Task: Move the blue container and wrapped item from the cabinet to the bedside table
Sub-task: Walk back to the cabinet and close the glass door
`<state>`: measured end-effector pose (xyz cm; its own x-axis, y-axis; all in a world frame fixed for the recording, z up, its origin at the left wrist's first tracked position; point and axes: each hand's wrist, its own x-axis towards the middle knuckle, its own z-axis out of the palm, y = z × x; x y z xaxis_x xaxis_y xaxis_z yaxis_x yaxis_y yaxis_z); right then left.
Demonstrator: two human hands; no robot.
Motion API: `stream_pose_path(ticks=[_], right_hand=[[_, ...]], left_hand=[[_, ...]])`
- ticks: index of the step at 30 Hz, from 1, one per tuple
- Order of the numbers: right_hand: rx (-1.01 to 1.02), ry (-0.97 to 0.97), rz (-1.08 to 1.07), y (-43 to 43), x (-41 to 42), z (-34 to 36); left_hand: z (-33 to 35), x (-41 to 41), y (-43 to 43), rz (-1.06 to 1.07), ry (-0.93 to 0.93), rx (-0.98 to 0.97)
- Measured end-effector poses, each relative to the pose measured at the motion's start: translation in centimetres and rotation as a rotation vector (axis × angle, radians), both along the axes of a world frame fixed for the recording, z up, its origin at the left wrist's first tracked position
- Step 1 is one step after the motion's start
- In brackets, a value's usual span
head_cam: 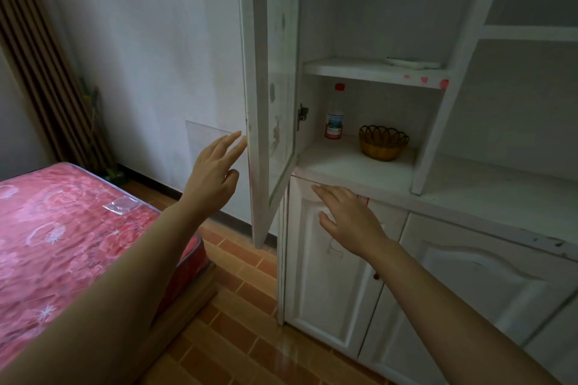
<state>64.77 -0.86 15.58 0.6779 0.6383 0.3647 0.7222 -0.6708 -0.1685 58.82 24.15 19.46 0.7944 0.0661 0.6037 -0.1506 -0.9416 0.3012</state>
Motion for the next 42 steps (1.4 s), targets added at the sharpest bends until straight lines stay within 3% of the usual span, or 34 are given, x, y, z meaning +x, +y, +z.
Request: stream_pose_path(ticks=[32, 42], right_hand=[[0.114, 0.113, -0.211, -8.6, 0.6, 1.5], [0.018, -0.180, -0.341, -9.3, 2.3, 1.3]], left_hand=[[1.5, 9.1, -12.7, -0.345, -0.041, 0.213], [1.0, 13.9, -13.2, -0.310, 0.048, 0.276]])
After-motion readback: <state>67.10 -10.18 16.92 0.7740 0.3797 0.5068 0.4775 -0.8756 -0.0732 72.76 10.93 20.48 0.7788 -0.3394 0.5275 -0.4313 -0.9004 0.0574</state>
